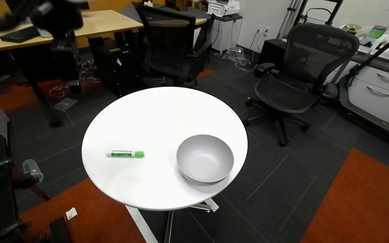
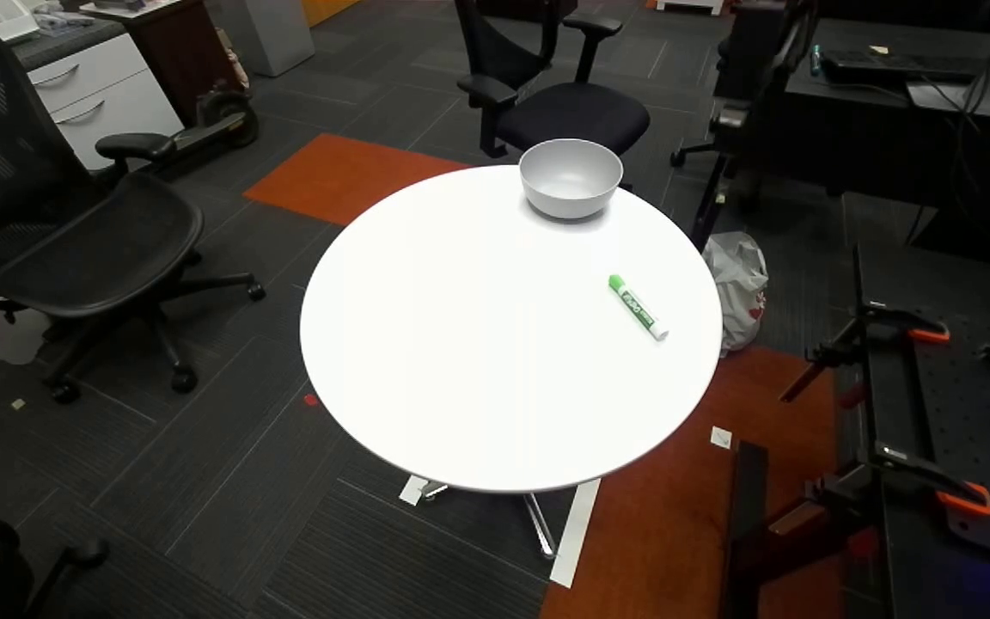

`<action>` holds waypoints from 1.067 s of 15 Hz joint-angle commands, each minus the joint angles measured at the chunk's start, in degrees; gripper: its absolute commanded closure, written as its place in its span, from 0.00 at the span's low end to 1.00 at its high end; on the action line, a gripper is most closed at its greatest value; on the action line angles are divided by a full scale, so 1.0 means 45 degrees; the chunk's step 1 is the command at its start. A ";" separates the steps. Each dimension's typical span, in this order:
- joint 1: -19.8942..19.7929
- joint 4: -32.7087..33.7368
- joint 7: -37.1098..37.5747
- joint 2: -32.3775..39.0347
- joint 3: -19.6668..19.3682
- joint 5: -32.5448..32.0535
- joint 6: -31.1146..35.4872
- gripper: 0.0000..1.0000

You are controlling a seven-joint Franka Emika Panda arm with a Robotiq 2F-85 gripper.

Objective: Move the marker to the left

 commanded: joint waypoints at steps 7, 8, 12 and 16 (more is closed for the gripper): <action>-0.0101 -0.1439 0.4373 0.3488 0.0900 -0.0058 0.5589 0.00; -0.0074 -0.1456 0.4587 0.3883 0.0836 -0.0074 0.6101 0.00; 0.0103 -0.1229 0.5318 0.5388 0.0487 -0.0028 0.7614 0.00; 0.0282 -0.0930 0.5473 0.6442 0.0027 0.0121 0.8421 0.00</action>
